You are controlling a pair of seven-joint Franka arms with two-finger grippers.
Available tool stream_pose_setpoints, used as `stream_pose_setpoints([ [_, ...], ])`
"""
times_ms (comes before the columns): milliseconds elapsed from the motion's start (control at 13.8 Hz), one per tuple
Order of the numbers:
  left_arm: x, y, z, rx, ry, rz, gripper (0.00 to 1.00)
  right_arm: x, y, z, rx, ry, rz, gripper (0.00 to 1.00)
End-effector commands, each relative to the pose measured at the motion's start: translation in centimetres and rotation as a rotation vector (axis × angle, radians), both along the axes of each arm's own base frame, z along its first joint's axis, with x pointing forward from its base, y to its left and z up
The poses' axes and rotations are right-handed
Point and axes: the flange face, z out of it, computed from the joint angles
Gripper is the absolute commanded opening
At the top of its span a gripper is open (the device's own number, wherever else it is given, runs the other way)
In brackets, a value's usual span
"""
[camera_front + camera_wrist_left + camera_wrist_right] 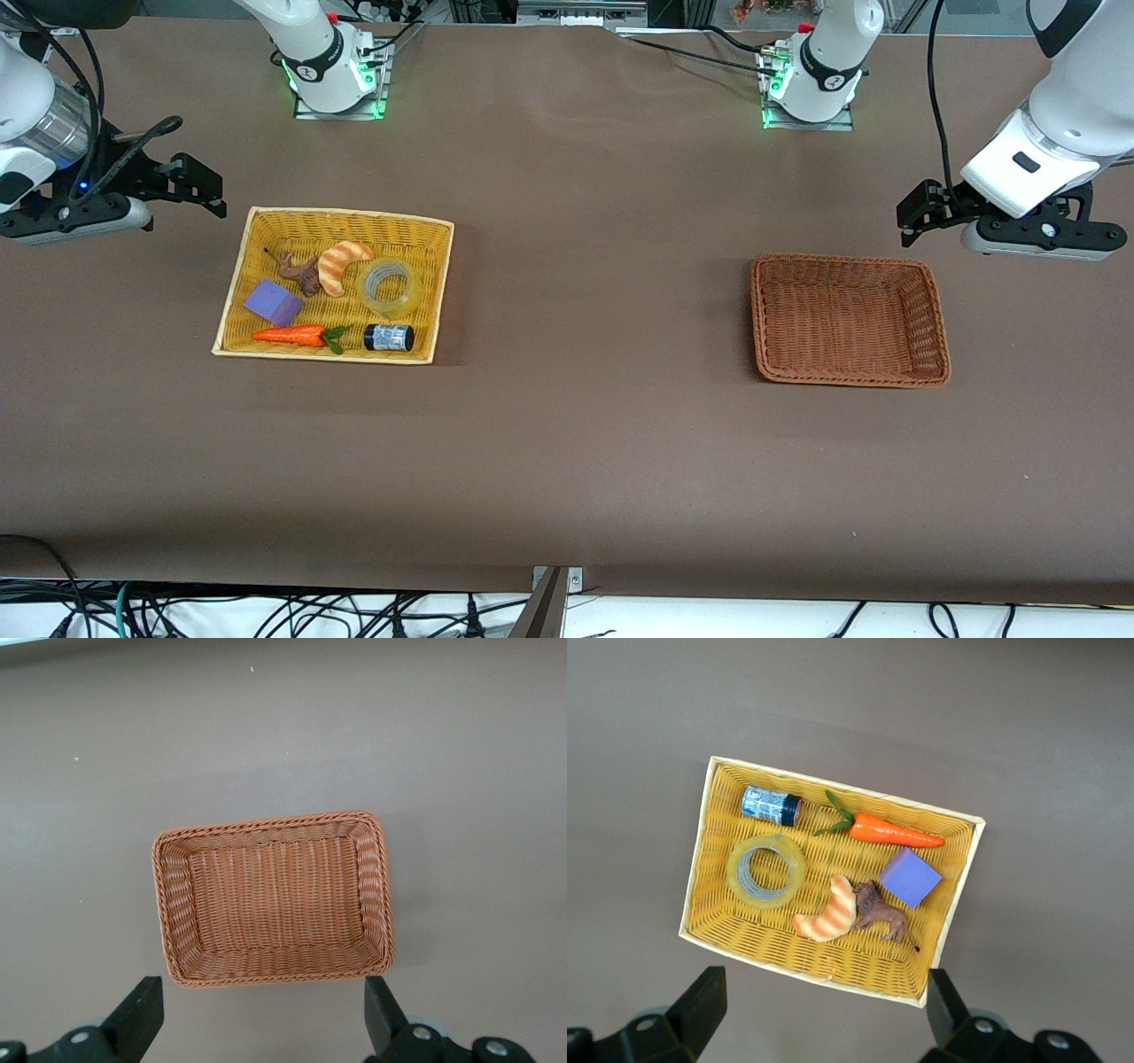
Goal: Transfer tape with both arms
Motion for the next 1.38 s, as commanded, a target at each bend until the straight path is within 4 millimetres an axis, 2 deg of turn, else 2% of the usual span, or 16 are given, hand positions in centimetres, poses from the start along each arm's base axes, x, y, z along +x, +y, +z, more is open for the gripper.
stream_pose_setpoints([
  [0, -0.2, -1.0, 0.7, -0.019, 0.001, -0.024, 1.00, -0.1, 0.0, 0.8, -0.021, 0.002, 0.016, 1.00],
  [364, -0.3, -1.2, 0.7, -0.019, 0.001, -0.029, 1.00, 0.2, -0.5, 2.1, -0.036, -0.028, 0.011, 1.00],
  [509, -0.3, -1.2, 0.7, -0.019, 0.001, -0.029, 1.00, 0.4, -2.1, 2.9, -0.032, -0.044, -0.014, 1.00],
  [1309, -0.3, -1.2, 0.8, -0.019, 0.000, -0.031, 1.00, 0.5, -2.1, 2.8, -0.031, -0.043, -0.017, 1.00],
])
